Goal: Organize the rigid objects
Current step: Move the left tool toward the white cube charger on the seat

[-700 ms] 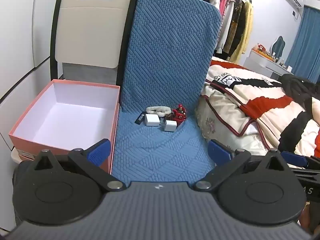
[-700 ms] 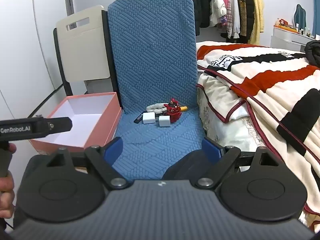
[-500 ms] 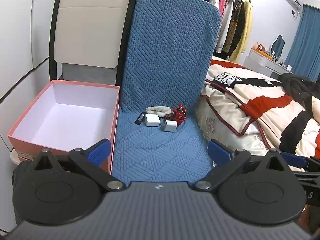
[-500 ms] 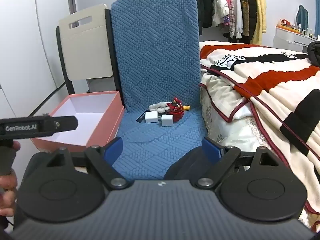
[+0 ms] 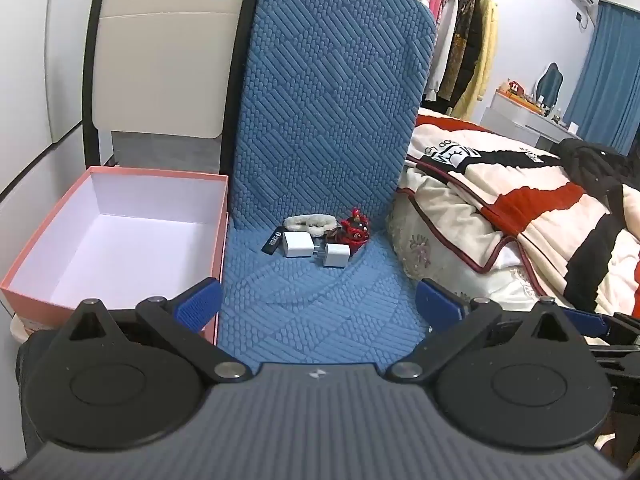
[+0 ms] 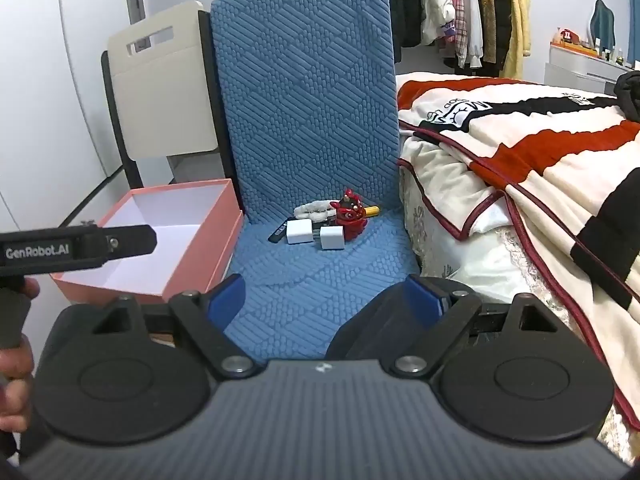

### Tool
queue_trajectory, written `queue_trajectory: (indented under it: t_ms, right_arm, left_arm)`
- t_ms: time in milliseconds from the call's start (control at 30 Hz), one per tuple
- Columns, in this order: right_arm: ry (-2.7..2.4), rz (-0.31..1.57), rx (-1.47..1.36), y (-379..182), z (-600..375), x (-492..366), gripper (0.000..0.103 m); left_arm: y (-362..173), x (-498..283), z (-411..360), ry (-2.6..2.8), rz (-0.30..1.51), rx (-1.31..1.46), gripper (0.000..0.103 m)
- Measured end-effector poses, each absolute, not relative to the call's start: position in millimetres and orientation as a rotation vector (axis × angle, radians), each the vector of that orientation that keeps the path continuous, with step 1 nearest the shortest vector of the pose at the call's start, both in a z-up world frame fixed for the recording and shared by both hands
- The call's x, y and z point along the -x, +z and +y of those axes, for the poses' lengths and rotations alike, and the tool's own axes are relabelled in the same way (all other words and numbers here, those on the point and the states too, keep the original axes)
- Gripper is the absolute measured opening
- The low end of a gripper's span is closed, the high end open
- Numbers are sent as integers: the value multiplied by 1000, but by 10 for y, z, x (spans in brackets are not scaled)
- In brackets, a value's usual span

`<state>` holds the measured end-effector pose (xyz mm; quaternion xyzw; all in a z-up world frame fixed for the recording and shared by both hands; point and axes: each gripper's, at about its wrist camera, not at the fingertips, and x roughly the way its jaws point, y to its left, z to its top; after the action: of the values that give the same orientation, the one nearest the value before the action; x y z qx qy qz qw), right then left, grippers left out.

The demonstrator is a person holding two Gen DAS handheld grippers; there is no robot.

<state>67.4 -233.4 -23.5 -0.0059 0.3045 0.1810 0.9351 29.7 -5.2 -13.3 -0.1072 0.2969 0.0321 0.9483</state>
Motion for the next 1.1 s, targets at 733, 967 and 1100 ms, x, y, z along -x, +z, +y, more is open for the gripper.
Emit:
queue_trajectory:
  t_ms: [733, 967, 1100]
  right_arm:
    - [371, 678, -27, -565, -2195, -1153, 88]
    - [347, 685, -37, -667, -2180, -1193, 88]
    - [343, 685, -62, -718, -2214, -1194, 88]
  left_arm:
    - [-587, -1057, 119, 48, 689, 229, 103]
    - [-705, -1214, 139, 21, 716, 230, 103]
    - [-739, -1241, 162, 22, 722, 225, 103]
